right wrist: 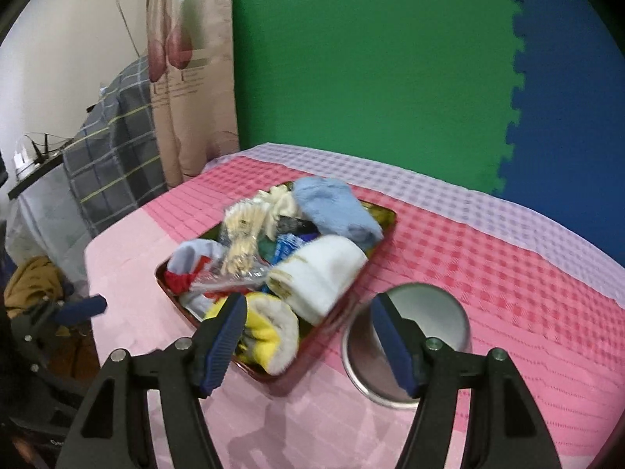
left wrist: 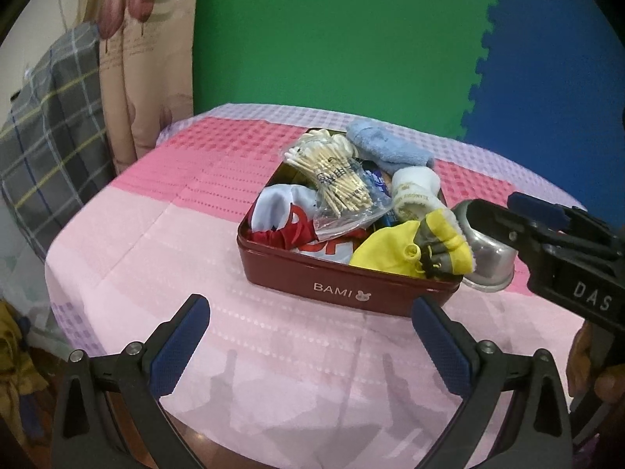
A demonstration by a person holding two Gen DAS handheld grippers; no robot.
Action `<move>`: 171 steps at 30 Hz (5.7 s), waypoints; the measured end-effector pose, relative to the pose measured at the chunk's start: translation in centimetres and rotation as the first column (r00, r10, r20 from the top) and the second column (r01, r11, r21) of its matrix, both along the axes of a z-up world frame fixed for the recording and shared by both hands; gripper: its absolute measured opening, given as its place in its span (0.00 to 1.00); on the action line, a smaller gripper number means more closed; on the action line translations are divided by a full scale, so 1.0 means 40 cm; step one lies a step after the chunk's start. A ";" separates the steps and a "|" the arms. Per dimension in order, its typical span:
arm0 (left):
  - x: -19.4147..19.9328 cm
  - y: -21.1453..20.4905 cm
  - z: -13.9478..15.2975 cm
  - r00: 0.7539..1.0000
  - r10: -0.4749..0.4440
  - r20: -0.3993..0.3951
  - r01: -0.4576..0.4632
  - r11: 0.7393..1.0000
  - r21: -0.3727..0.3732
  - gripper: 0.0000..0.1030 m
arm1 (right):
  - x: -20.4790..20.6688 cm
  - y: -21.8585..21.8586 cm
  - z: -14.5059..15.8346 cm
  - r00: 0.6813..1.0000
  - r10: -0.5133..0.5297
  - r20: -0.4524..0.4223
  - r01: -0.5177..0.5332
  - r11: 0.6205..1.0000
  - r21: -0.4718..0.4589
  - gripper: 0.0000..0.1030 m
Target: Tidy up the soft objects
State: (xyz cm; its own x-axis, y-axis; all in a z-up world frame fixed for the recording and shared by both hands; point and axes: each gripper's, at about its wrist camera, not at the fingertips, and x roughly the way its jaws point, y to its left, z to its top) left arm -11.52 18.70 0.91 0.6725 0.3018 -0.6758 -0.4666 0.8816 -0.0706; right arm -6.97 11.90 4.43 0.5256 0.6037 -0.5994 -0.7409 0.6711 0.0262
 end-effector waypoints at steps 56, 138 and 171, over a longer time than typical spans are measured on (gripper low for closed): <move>0.081 -0.064 -0.160 0.993 0.062 -0.103 -0.063 0.998 -0.004 1.00 | 0.023 -0.109 -0.155 0.983 -0.185 -0.008 0.185 0.982 -0.025 0.68; 0.078 -0.064 -0.161 0.993 0.064 -0.097 -0.065 0.998 -0.002 1.00 | 0.027 -0.098 -0.169 0.982 -0.186 -0.039 0.184 0.982 -0.050 0.68; 0.078 -0.063 -0.162 0.993 0.065 -0.097 -0.065 0.998 -0.001 1.00 | 0.026 -0.096 -0.173 0.981 -0.187 -0.046 0.184 0.982 -0.051 0.68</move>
